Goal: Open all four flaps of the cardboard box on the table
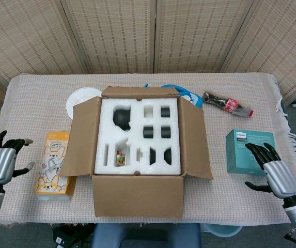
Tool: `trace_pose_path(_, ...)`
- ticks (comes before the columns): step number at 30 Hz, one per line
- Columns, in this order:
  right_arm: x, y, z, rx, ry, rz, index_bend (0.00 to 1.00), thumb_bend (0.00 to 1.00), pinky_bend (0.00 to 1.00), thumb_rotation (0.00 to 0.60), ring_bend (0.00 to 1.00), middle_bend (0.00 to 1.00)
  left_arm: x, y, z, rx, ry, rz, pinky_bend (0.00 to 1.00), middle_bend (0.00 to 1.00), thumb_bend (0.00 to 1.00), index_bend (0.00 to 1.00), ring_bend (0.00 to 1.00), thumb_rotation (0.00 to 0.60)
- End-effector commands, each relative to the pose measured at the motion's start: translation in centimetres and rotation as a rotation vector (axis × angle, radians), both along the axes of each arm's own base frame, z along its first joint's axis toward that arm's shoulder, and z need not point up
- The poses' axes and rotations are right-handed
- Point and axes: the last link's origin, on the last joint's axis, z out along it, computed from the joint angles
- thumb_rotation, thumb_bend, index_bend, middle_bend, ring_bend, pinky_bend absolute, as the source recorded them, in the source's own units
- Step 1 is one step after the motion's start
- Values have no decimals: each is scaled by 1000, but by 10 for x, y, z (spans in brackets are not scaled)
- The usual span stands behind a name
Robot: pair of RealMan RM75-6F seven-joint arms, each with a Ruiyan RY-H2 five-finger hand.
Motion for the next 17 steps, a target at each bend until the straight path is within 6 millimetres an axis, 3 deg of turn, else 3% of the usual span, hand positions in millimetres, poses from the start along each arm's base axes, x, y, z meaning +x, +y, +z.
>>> trace_pose_path(1, -5, 4, -2, -24, 1, -10, 45, 131, 0, 600, 110, 114, -3, -17, -7, -3, 5, 1, 0, 388, 275, 317, 327, 600)
trace_pose_path(8, -10, 8, -3, -50, -25, -6, 45, 132, 0, 600, 109, 114, -12, -44, -14, 6, 6, 29, 0, 384, 275, 311, 327, 600)
trace_pose_path(17, -9, 10, 5, -100, -32, 14, 45, 131, 0, 600, 108, 114, -13, -58, -10, 54, -7, 34, 0, 375, 276, 307, 324, 600)
